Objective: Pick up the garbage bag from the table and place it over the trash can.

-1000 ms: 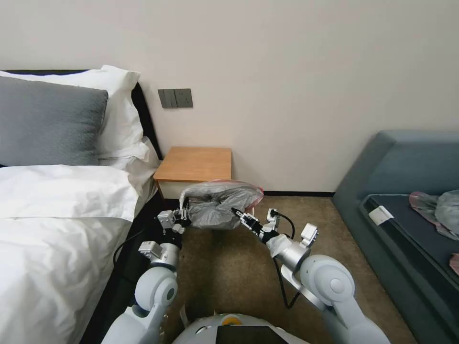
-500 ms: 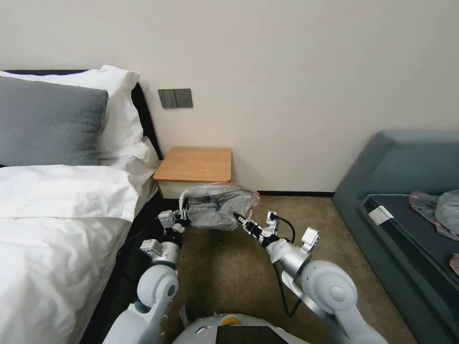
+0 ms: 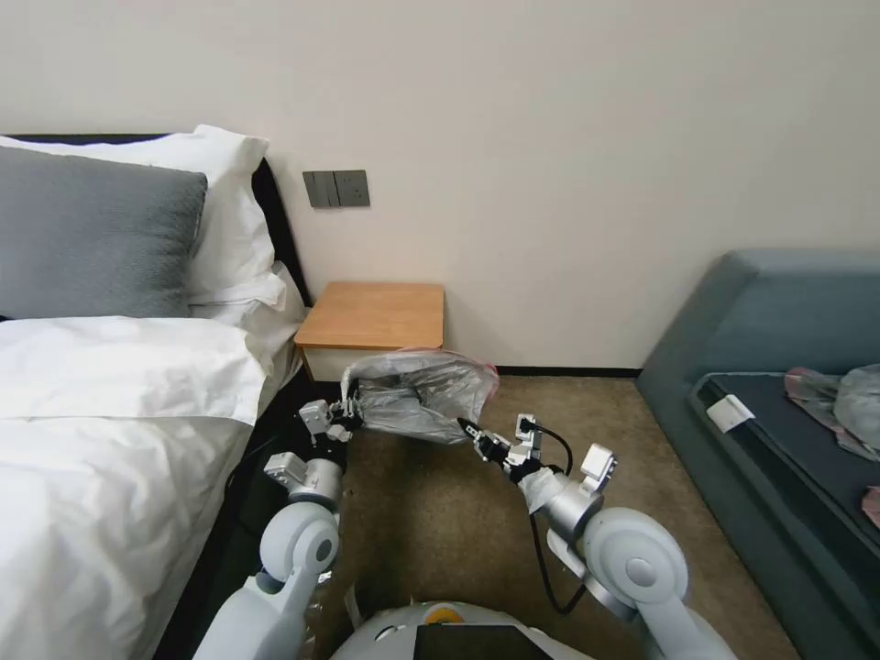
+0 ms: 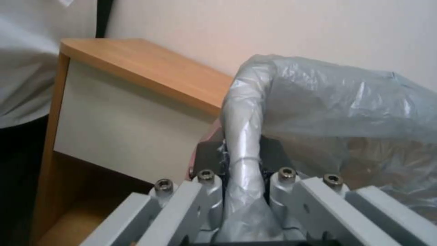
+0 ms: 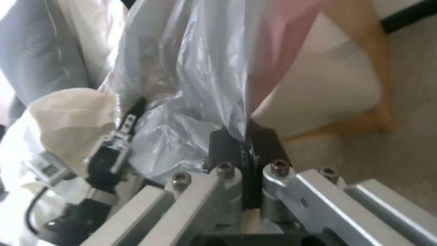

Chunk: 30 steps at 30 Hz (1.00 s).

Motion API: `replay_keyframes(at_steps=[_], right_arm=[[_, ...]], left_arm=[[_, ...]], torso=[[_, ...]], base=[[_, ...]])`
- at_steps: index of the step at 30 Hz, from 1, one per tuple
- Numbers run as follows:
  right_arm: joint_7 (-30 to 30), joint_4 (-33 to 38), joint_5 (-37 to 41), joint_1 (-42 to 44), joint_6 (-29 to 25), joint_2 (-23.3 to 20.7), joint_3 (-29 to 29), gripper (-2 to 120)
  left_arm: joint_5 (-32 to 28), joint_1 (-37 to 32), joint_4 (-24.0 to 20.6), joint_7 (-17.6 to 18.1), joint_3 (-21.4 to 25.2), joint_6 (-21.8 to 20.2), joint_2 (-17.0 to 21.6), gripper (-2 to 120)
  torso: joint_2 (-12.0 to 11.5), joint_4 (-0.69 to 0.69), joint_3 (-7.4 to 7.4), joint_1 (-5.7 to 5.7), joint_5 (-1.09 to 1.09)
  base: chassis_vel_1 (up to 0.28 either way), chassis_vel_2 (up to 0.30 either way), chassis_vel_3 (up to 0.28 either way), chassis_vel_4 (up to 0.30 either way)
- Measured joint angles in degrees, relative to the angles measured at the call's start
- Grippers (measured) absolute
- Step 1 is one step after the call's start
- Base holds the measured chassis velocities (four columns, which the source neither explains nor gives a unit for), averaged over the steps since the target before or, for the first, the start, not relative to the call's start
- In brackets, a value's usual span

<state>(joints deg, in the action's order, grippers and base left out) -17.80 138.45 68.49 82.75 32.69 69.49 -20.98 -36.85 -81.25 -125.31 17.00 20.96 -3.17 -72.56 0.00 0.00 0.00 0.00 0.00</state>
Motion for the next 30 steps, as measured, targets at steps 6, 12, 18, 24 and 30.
replay_keyframes(at_steps=[6,12,18,24,30], right_arm=[[1.1,-0.4,-1.5,-0.3,0.3,-0.2,-1.1,0],[2.5,-0.2,-2.7,0.7,1.6,-0.1,-1.9,21],[8.5,1.2,-7.0,5.2,1.3,0.3,-4.2,41],[14.5,2.8,-11.4,10.6,-3.6,2.1,-5.2,64],[19.8,1.7,-13.3,8.7,-10.2,5.7,-6.6,84]], left_arm=[[-0.3,0.4,0.3,0.0,0.0,0.0,0.0,7],[-0.6,1.1,0.9,0.1,0.0,-0.1,-0.1,7],[-1.1,1.7,1.6,0.4,0.3,-0.1,-0.3,7],[-2.4,2.5,1.8,1.0,0.4,-0.6,-0.2,7],[-4.2,2.7,1.5,1.8,0.9,-1.3,0.0,7]], torso=[[0.0,0.0,0.0,0.0,0.0],[0.0,0.01,0.0,0.0,0.01],[0.0,0.0,0.0,0.0,0.0],[0.0,-0.01,0.0,0.0,0.0],[0.0,0.0,0.0,0.0,0.0]], base=[[0.0,0.0,0.0,0.0],[0.0,0.0,0.0,0.0],[0.0,0.0,0.0,0.0],[0.0,0.0,0.0,0.0],[0.0,0.0,0.0,0.0]])
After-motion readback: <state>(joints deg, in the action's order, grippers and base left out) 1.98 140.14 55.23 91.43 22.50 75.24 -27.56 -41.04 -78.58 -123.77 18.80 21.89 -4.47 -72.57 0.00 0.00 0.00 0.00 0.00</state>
